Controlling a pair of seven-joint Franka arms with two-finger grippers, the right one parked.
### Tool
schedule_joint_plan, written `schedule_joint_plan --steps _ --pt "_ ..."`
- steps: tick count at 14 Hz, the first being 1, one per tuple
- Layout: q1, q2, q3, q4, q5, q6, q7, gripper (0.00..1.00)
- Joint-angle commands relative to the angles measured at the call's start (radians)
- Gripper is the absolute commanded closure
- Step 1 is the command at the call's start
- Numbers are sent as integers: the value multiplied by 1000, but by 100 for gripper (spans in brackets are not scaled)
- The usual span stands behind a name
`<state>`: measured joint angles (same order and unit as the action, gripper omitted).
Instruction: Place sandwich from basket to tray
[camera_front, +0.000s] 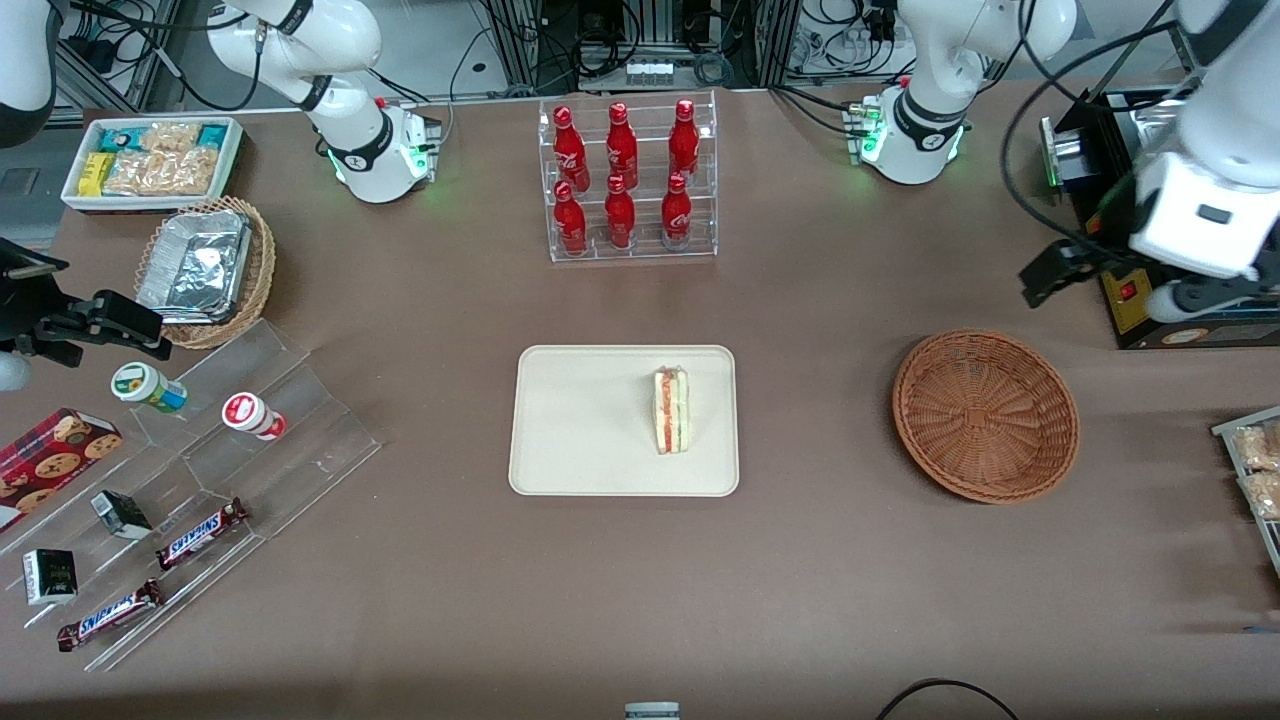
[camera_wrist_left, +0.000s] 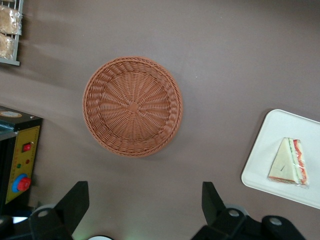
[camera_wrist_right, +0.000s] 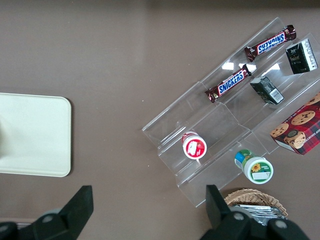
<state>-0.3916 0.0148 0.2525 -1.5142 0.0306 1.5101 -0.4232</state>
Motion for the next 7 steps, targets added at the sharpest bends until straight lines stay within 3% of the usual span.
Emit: schedule_joint_plan --steps 1,5,7 --pt "199 -18 -204 -14 -24 -4 27 0" --pt "408 -16 -422 -15 -70 -7 26 0" --pt "422 -18 -443 -17 -66 -10 21 0"
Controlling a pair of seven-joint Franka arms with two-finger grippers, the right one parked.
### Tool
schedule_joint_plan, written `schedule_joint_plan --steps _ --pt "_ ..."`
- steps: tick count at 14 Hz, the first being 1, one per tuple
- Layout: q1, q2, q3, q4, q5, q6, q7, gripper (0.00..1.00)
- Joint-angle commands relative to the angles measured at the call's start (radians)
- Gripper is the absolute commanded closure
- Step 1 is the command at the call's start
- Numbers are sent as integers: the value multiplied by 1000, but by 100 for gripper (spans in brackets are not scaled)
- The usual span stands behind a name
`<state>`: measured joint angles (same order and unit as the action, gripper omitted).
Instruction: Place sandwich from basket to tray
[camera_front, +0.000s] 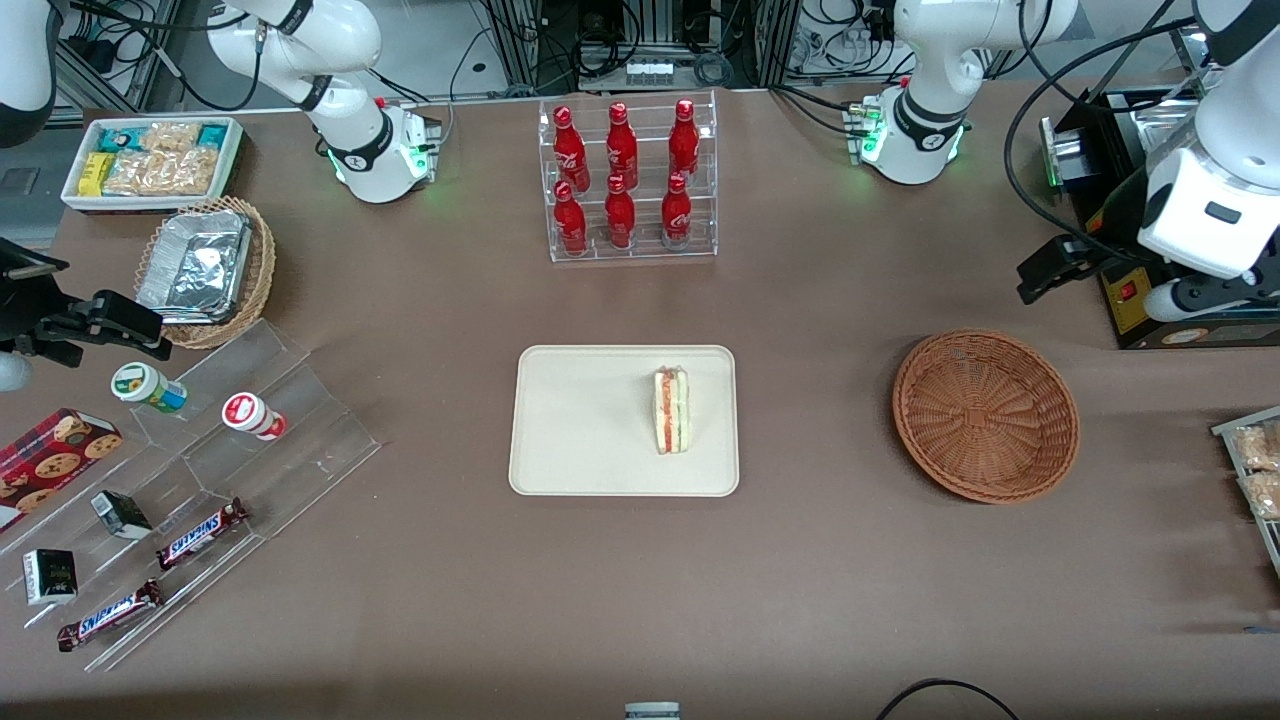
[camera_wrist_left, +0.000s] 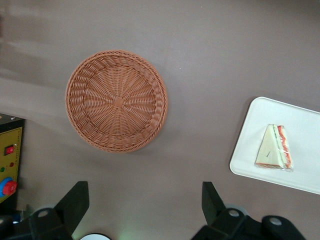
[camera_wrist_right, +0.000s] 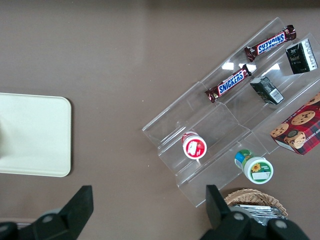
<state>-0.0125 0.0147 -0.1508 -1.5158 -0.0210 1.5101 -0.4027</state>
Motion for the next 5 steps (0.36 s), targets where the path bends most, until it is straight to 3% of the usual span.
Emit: schedule_joint_plan --steps 1,5 --pt "43 -10 -38 -6 -2 -10 7 0" --pt "42 -2 -32 5 29 -24 5 0"
